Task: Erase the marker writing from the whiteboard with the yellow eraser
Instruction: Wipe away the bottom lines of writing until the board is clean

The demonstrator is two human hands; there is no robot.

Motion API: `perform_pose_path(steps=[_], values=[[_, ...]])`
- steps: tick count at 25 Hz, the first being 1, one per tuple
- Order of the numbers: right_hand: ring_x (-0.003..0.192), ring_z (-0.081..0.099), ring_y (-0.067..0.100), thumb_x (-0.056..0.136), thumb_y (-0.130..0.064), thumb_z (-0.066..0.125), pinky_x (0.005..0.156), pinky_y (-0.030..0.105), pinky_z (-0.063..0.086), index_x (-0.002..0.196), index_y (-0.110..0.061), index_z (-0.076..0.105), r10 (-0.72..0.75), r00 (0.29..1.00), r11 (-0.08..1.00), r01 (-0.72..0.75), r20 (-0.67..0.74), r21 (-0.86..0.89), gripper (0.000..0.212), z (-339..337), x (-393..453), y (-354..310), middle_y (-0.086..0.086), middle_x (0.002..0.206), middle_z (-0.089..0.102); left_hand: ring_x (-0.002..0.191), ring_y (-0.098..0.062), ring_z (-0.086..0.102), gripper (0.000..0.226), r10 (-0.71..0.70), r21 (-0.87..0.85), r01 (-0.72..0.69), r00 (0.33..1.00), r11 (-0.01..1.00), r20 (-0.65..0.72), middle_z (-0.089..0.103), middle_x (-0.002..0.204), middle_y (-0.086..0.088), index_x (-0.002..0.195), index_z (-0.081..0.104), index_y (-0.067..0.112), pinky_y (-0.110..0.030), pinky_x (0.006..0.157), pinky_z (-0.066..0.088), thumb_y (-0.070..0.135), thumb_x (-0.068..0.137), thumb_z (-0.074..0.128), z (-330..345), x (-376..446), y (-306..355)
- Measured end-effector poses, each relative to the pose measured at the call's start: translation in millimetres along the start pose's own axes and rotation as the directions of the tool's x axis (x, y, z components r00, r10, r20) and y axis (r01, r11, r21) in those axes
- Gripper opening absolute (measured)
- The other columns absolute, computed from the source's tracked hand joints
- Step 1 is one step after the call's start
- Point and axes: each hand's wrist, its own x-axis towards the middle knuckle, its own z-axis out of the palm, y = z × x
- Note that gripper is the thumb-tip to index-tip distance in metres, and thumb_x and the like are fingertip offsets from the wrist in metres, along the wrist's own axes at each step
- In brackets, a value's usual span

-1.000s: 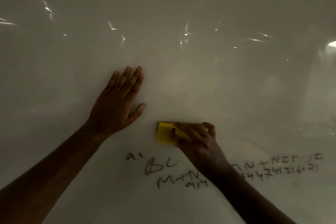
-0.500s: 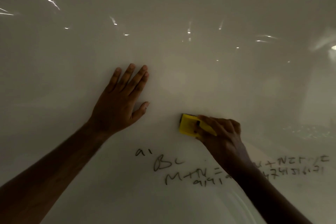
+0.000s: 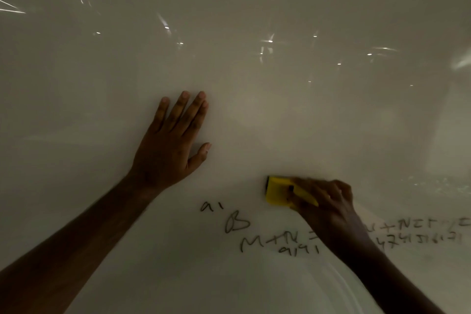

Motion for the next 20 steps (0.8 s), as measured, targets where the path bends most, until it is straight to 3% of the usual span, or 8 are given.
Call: perform_pose_path(steps=[3,7,10,14,17,20], values=[[0.126,0.059,0.031,0.097,-0.031,0.076,0.100,0.056,0.042,0.130,-0.033,0.072,0.095,0.992,0.993,-0.088,-0.083,0.084,0.034,10,52,-25,-0.002,0.153,0.058,0.167,-0.035,0.019,0.079,0.002,-0.006,-0.002,1.000,1.000,0.000,0.019,0.181,-0.014,0.172,0.022,0.004,-0.056,0.136,0.009,0.051,0.110,0.040,0,0,-1],[0.127,0.059,0.027,0.107,-0.027,0.061,0.104,0.055,0.040,0.148,-0.032,0.059,-0.121,0.993,0.988,0.122,-0.020,0.090,0.042,41,21,-75,-0.003,0.158,0.054,0.167,-0.035,0.019,0.079,0.005,-0.003,-0.005,1.000,1.000,-0.002,0.020,0.180,-0.014,0.172,0.023,0.005,-0.055,0.136,0.009,0.051,0.110,0.041,-1,-1,-3],[0.125,0.064,0.027,0.112,-0.025,0.047,0.099,0.057,0.045,0.150,-0.031,0.058,-0.173,0.983,0.983,0.168,0.069,0.070,0.040,38,-22,-63,-0.002,0.158,0.054,0.167,-0.035,0.018,0.078,0.001,-0.002,-0.001,1.000,1.000,0.006,0.020,0.181,-0.014,0.172,0.022,0.004,-0.055,0.137,0.010,0.050,0.111,0.040,-1,-2,-2],[0.125,0.057,0.029,0.102,-0.027,0.060,0.101,0.056,0.042,0.145,-0.032,0.061,-0.071,0.997,0.997,0.070,0.029,0.008,0.043,18,-9,-40,0.000,0.153,0.057,0.168,-0.035,0.016,0.079,-0.006,-0.010,0.006,1.000,1.000,0.011,0.018,0.181,-0.014,0.172,0.021,0.004,-0.057,0.136,0.011,0.050,0.111,0.040,0,-4,-1],[0.125,0.058,0.028,0.100,-0.033,0.070,0.099,0.056,0.043,0.141,-0.036,0.062,0.055,0.998,0.997,-0.053,-0.043,0.058,0.042,22,35,-61,-0.002,0.153,0.056,0.168,-0.035,0.016,0.079,-0.008,0.001,0.008,1.000,1.000,0.013,0.018,0.181,-0.014,0.172,0.021,0.004,-0.057,0.136,0.011,0.050,0.111,0.038,0,-4,0],[0.124,0.058,0.026,0.097,-0.031,0.073,0.102,0.052,0.041,0.146,-0.035,0.059,-0.026,1.000,0.995,0.028,-0.017,0.099,0.051,45,35,-99,-0.004,0.156,0.053,0.168,-0.034,0.017,0.078,-0.005,0.002,0.005,1.000,1.000,0.004,0.019,0.181,-0.014,0.172,0.022,0.004,-0.056,0.137,0.010,0.051,0.111,0.037,0,-5,-1]])
